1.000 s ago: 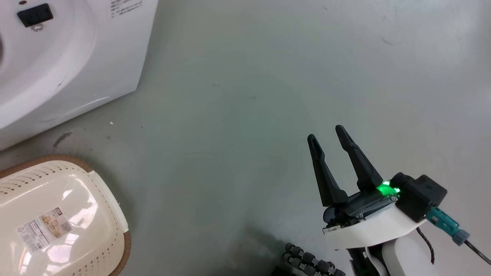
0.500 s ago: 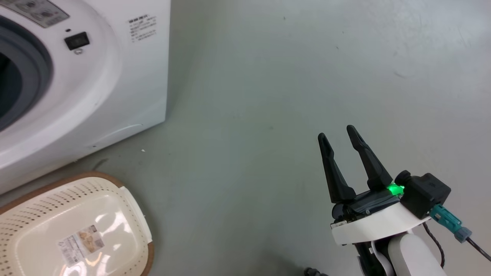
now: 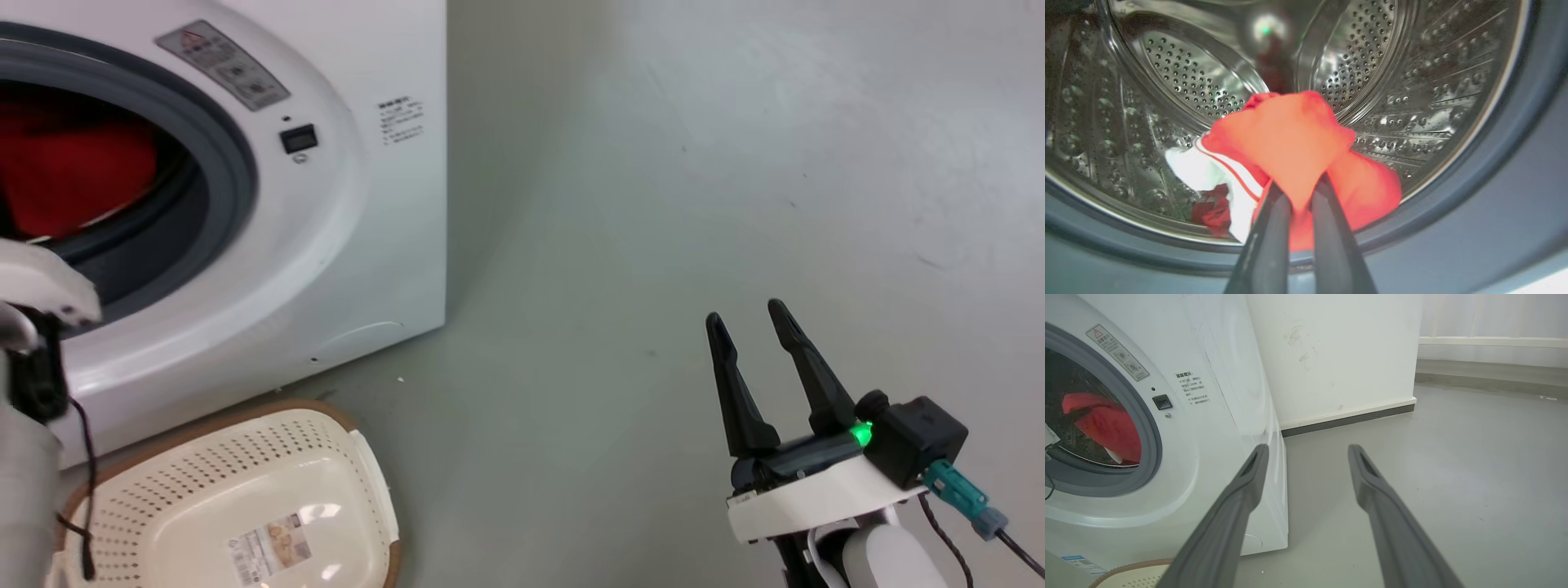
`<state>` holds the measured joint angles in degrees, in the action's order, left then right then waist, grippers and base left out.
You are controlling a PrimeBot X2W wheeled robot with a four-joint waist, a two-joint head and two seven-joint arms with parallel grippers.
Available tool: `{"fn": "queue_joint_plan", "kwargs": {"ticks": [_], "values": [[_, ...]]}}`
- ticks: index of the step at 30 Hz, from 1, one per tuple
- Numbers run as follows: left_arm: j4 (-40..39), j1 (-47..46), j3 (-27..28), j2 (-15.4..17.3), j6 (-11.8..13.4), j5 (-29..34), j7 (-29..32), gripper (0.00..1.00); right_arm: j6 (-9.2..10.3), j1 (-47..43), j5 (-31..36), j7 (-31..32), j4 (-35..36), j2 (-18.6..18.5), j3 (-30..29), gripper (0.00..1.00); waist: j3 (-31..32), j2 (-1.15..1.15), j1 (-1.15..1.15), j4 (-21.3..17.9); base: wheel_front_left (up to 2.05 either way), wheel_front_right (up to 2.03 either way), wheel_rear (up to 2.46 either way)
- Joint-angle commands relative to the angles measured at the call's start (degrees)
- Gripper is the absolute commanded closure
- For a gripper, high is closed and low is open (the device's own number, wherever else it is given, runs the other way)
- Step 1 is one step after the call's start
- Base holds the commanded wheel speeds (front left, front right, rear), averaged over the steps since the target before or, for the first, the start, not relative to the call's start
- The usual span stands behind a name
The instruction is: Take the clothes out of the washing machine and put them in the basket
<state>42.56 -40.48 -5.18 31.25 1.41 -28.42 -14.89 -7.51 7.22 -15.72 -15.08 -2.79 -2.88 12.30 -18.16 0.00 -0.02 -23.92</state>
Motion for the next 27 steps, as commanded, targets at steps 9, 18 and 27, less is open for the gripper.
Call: {"fn": "queue_joint_plan", "kwargs": {"ticks": [9,18,27], "values": [[-14.9,12.81,1.14,-4.17,2.4,0.43,-0.44,1.0,0.04,-2.87,2.28,1.37,0.2,0.03,-2.26,0.0,7.97,0.0,0.02,7.79,0.0,0.0,0.0],[-30.89,24.98,-0.11,-5.39,6.26,0.94,2.58,1.0,0.04,-4.84,2.65,3.14,1.68,0.03,-3.69,0.0,10.63,0.0,0.02,11.18,0.0,0.0,0.0],[-43.98,38.25,-0.73,-7.16,10.53,0.75,4.24,1.0,0.04,-6.87,3.49,4.62,2.37,0.03,-3.94,0.0,12.85,0.0,0.02,13.71,0.0,0.0,0.0]]}}
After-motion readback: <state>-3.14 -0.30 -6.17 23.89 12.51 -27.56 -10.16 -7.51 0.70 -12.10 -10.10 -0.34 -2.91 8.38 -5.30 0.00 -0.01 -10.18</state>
